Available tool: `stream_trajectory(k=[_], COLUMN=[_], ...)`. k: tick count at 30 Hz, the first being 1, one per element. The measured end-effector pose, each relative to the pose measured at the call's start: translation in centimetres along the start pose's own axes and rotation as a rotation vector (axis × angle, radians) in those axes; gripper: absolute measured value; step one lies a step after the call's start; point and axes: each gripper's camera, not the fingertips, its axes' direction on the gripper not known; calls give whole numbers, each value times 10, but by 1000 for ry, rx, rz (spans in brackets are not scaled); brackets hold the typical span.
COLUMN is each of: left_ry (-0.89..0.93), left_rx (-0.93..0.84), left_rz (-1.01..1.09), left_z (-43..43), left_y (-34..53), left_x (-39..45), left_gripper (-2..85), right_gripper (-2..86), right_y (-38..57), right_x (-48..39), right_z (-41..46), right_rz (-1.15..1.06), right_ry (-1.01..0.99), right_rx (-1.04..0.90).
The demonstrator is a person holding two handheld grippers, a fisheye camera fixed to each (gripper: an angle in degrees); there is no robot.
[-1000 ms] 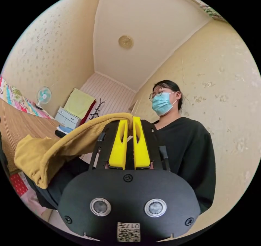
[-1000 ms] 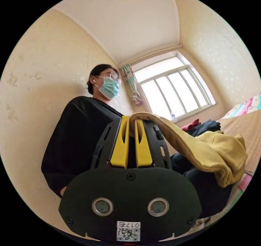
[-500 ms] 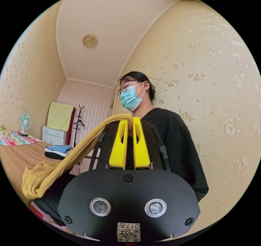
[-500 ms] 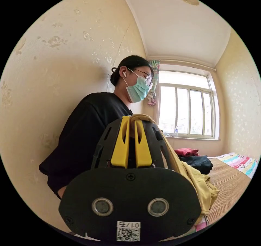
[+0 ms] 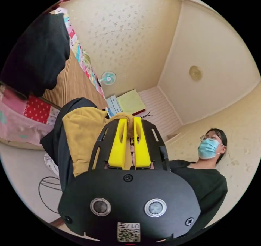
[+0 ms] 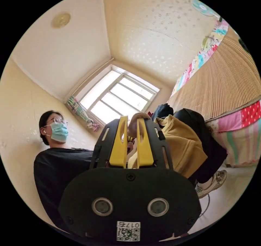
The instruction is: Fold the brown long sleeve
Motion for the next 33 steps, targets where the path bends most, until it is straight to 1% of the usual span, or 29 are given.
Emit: stream_trajectory(k=[1, 2, 3, 4, 5, 6, 7, 8, 10, 11, 12, 14, 15, 16, 18, 19, 20, 21, 22, 23, 24, 25, 26, 28, 29, 30, 31, 32, 33], left_ry=[14, 59, 89, 138, 136, 117, 56, -10, -68, -85, -96, -146, -159, -175, -154, -127, -118, -117, -111, -96, -86, -68, -56, -56, -64, -67, -71, -69, -65], left_rx=[47, 105, 137, 174, 177, 175, 178, 197, 240, 259, 257, 202, 174, 102, -19, -90, -121, -119, -104, -93, -90, -80, -71, -85, -106, -119, -142, -162, -170], left_rz=[-36, -64, -68, -59, -40, -26, 4, 32, 59, 56, 45, -9, -23, -55, -109, -147, -165, -162, -156, -157, -158, -156, -146, -129, -116, -111, -107, -106, -104], left_z=[2, 0, -3, -4, -3, -3, -5, -12, -32, -48, -55, -74, -75, -75, -65, -56, -50, -49, -50, -51, -52, -55, -59, -62, -63, -63, -62, -62, -61], left_y=[-16, -26, -29, -34, -36, -35, -31, -23, -10, -4, -1, 6, 8, 10, 15, 20, 26, 30, 36, 40, 41, 45, 49, 55, 60, 63, 70, 77, 80], left_x=[-26, -48, -56, -66, -69, -68, -63, -57, -53, -55, -58, -75, -81, -94, -117, -133, -143, -146, -150, -154, -156, -160, -162, -164, -167, -168, -172, -176, -177], left_gripper=[91, 145, 172, 180, 186, 189, 196, 203, 213, 215, 216, 219, 222, 229, 238, 245, 240, 237, 227, 220, 219, 216, 214, 211, 208, 207, 209, 213, 217], right_gripper=[81, 92, 99, 101, 103, 104, 105, 105, 111, 113, 114, 113, 111, 108, 101, 100, 97, 95, 94, 92, 89, 83, 70, 62, 62, 64, 65, 67, 71], right_y=[-1, -1, 4, 6, 12, 17, 19, 22, 24, 25, 28, 30, 30, 29, 24, 23, 21, 20, 18, 16, 10, 5, -8, -39, -61, -80, -85, -89, -85], right_x=[15, 40, 60, 68, 77, 80, 79, 77, 71, 66, 58, 44, 35, 30, 10, 7, 3, 6, 12, 27, 46, 54, 67, 83, 96, 114, 121, 124, 115], right_z=[-1, -6, -12, -14, -14, -10, -6, 5, 26, 42, 60, 89, 111, 124, 185, 202, 238, 275, 294, 327, 352, 362, 374, 372, 361, 346, 339, 331, 330], right_rz=[41, 105, 150, 169, 191, 182, 174, 163, 149, 126, 84, 14, -41, -73, -204, -235, -302, -348, -359, -357, -332, -322, -309, -248, -168, -51, 3, 24, -8], right_ry=[9, 4, -20, -33, -55, -61, -53, 0, 140, 252, 358, 460, 477, 473, 452, 445, 410, 333, 279, 224, 277, 316, 354, 360, 339, 380, 422, 487, 527], right_rx=[38, 134, 232, 271, 323, 332, 321, 273, 160, 79, 11, -61, -111, -141, -283, -325, -430, -572, -660, -800, -879, -898, -892, -759, -629, -495, -440, -373, -341])
